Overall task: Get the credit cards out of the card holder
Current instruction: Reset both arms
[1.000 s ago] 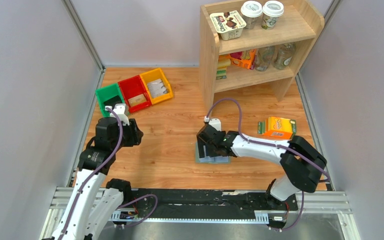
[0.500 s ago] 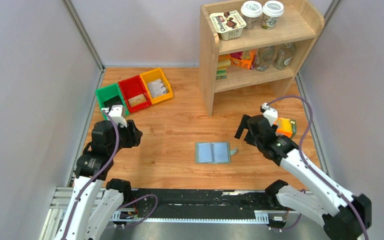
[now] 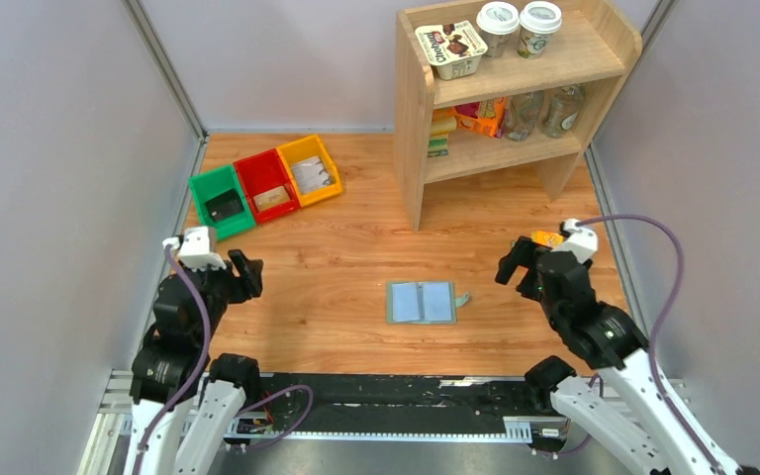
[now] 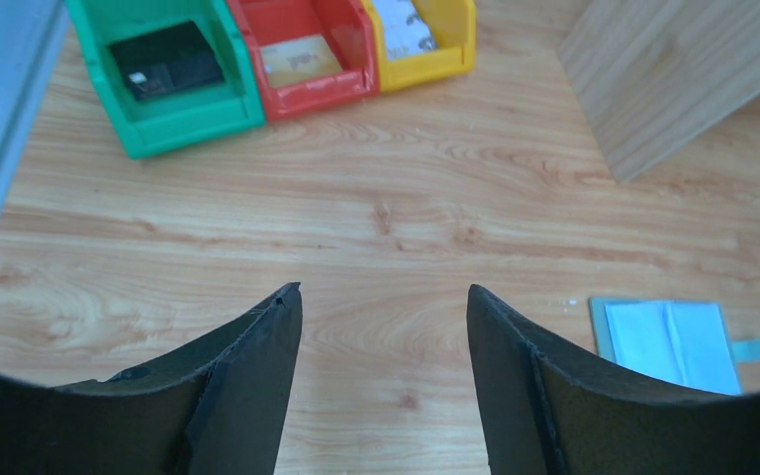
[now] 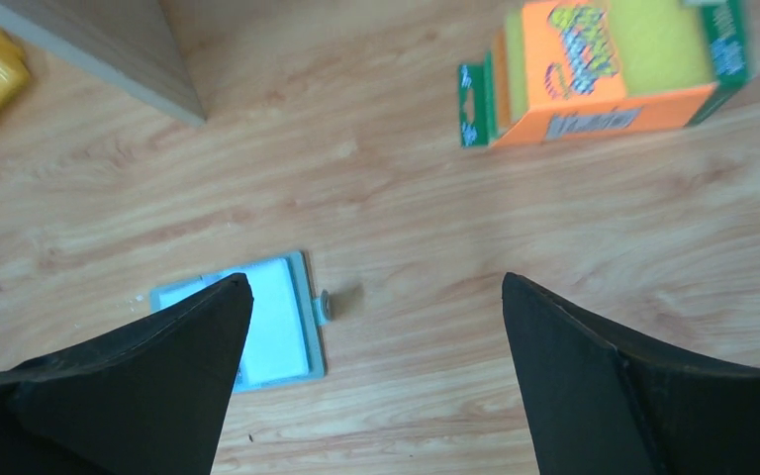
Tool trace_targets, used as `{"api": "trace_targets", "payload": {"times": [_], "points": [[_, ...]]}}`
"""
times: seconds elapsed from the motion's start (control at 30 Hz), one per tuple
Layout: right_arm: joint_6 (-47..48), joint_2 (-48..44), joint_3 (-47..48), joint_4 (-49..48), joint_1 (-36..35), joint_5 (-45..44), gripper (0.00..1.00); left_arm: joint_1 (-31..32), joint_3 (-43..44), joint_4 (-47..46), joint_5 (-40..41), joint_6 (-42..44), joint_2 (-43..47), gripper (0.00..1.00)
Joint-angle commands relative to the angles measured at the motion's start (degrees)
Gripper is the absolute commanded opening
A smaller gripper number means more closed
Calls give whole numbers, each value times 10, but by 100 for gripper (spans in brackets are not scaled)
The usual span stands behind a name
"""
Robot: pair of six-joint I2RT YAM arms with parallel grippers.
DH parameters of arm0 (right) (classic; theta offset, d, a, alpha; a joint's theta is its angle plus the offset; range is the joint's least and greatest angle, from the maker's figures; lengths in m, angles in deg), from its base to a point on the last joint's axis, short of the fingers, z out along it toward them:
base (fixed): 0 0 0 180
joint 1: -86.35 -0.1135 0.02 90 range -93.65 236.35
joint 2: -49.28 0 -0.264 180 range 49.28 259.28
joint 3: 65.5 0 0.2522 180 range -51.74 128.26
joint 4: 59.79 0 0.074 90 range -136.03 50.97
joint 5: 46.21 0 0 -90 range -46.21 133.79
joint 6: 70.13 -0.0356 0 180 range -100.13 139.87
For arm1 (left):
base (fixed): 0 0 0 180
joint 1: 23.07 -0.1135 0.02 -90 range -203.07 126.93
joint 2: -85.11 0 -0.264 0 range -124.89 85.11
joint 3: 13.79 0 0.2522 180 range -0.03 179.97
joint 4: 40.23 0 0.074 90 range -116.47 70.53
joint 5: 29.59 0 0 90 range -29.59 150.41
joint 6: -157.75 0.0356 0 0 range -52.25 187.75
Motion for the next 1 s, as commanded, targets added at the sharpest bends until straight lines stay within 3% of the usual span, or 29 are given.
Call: {"api": "trace_targets", "payload": {"times": [0.0, 0.13, 0.4, 0.97], "points": [[50, -99, 78, 51, 1, -113, 100, -2, 46, 33, 86, -8, 47, 71], [95, -186, 110, 57, 2, -186, 100, -3, 81, 57, 192, -19, 85, 72], [196, -379, 46, -17, 1, -243, 100, -2, 10, 33, 237, -2, 155, 72], [183, -384, 25, -19, 1, -282, 100, -2, -9, 5, 231, -1, 171, 73]]}}
